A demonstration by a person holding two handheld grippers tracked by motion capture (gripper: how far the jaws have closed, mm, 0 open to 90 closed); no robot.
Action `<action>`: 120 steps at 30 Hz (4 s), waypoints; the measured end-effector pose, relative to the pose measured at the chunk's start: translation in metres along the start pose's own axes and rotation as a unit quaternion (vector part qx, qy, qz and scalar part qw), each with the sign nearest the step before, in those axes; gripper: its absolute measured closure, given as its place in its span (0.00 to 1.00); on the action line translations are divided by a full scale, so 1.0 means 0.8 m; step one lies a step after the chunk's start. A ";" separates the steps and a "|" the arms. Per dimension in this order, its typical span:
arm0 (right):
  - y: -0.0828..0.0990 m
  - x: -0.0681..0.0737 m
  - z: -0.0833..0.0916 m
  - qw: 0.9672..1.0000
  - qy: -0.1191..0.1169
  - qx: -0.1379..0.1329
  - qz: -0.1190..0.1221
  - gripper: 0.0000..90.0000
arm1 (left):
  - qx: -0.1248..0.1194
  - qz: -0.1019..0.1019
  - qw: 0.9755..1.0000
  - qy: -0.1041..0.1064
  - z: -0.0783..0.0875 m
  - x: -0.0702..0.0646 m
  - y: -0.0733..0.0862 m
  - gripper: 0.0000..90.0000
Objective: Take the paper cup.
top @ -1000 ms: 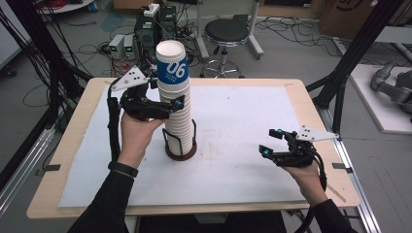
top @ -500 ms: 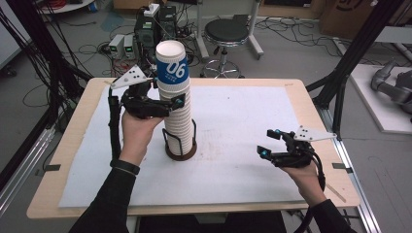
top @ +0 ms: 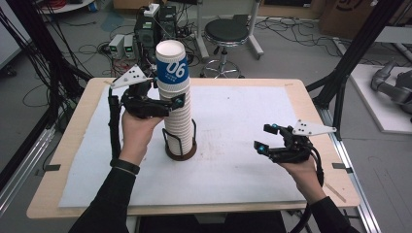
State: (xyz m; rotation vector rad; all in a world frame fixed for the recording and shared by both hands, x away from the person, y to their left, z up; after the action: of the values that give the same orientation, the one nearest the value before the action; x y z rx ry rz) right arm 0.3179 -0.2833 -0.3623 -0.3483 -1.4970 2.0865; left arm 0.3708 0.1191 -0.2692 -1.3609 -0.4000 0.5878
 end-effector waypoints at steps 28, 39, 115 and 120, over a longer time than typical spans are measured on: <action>-0.152 0.020 -0.036 0.996 -0.042 -0.034 0.064 0.23 | 0.001 0.002 1.000 0.001 -0.001 0.000 -0.001 0.12; -0.210 0.038 -0.063 0.994 -0.062 -0.048 0.083 0.23 | 0.004 0.002 1.000 0.002 -0.001 0.001 -0.001 0.12; -0.400 0.116 -0.112 0.983 -0.110 -0.128 0.074 0.34 | 0.012 -0.001 1.000 0.005 -0.001 0.001 -0.004 0.12; -0.399 0.113 -0.100 0.982 -0.110 -0.132 0.072 0.34 | 0.014 -0.001 1.000 0.006 -0.001 0.001 -0.004 0.12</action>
State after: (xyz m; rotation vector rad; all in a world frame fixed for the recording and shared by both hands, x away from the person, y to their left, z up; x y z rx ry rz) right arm 0.3729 -0.0942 -0.0832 -0.3428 -1.9413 2.0932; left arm 0.3726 0.1188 -0.2660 -1.3362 -0.3821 0.5823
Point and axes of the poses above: each handheld gripper's, and its own axes: z roughly backward along the jaws, y roughly out of its underside, x roughly to its left, the point moved 2 cm from there along -z, roughly forward along the jaws, and after that the axes turned 3 degrees about x, right-handed, at the moved point
